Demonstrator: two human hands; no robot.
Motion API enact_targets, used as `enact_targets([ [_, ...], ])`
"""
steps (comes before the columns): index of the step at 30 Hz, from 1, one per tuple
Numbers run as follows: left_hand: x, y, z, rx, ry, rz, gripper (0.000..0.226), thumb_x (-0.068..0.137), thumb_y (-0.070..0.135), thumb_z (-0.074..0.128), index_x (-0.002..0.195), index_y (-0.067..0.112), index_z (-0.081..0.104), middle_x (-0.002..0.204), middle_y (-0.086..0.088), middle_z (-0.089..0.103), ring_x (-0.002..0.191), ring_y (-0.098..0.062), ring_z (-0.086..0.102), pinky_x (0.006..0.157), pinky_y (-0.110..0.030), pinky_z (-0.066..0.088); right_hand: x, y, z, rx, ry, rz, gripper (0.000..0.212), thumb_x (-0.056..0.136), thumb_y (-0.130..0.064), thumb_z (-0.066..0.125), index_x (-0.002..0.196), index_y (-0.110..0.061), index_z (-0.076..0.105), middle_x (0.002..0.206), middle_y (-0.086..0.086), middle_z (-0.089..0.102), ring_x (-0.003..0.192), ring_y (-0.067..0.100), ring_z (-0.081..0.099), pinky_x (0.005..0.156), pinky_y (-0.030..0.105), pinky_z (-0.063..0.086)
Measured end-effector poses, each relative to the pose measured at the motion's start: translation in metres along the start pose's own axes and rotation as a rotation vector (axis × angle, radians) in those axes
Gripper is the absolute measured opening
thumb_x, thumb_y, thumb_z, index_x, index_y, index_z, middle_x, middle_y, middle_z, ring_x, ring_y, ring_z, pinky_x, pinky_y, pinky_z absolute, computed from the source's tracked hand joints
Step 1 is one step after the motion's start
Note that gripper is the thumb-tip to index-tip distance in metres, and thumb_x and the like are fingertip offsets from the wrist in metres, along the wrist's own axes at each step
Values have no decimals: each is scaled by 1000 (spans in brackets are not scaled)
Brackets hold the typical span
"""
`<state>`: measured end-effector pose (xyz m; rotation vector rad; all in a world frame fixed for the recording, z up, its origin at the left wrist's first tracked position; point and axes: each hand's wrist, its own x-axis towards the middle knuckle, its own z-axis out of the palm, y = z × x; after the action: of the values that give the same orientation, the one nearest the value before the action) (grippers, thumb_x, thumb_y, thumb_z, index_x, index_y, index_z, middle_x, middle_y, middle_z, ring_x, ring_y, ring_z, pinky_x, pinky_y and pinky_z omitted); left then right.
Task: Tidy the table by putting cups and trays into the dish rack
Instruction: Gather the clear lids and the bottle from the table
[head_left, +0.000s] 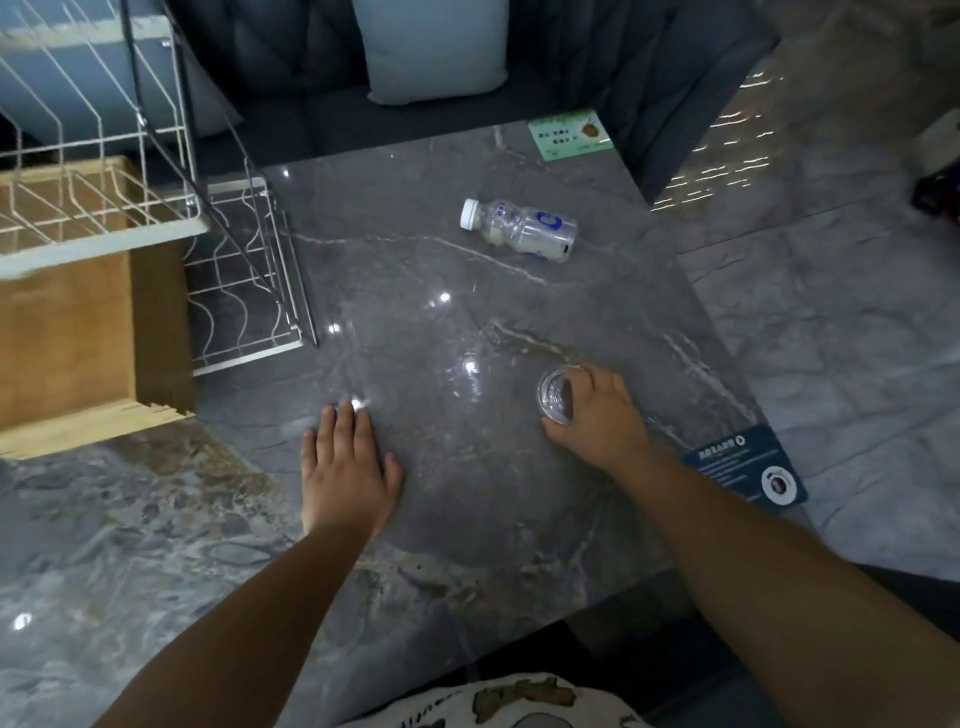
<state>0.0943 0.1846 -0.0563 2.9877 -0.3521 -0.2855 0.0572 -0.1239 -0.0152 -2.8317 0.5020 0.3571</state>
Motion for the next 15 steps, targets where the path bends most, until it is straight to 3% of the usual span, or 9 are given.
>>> enact_targets([
  [4,0,2,-3,-53,25,-19,69,84,43,37,141,4,44,149,-20,41,141,-37,30,116,-52,20,4,19,-9,30,-21,46,70,75,-45,69,130,-8,47,139,19,43,124,39,38,108,41,31],
  [7,15,23,-19,-211,49,-200,56,82,37,46,130,9,55,140,-19,50,128,-41,42,106,-56,31,16,38,-17,44,-13,60,70,74,-43,70,130,-7,48,136,18,45,123,38,40,107,38,30],
  [10,53,73,-36,-331,66,-247,41,89,26,54,126,10,56,131,-21,54,118,-42,48,100,-53,35,32,59,-28,37,-10,36,70,74,-45,68,129,-7,48,140,18,43,126,38,39,109,38,27],
  [15,121,166,-49,-527,-17,-305,49,95,29,48,137,3,46,138,-27,46,127,-43,44,106,-49,35,52,99,-43,-3,-40,-20,73,76,-49,66,132,-7,46,144,20,39,128,38,37,109,41,27],
])
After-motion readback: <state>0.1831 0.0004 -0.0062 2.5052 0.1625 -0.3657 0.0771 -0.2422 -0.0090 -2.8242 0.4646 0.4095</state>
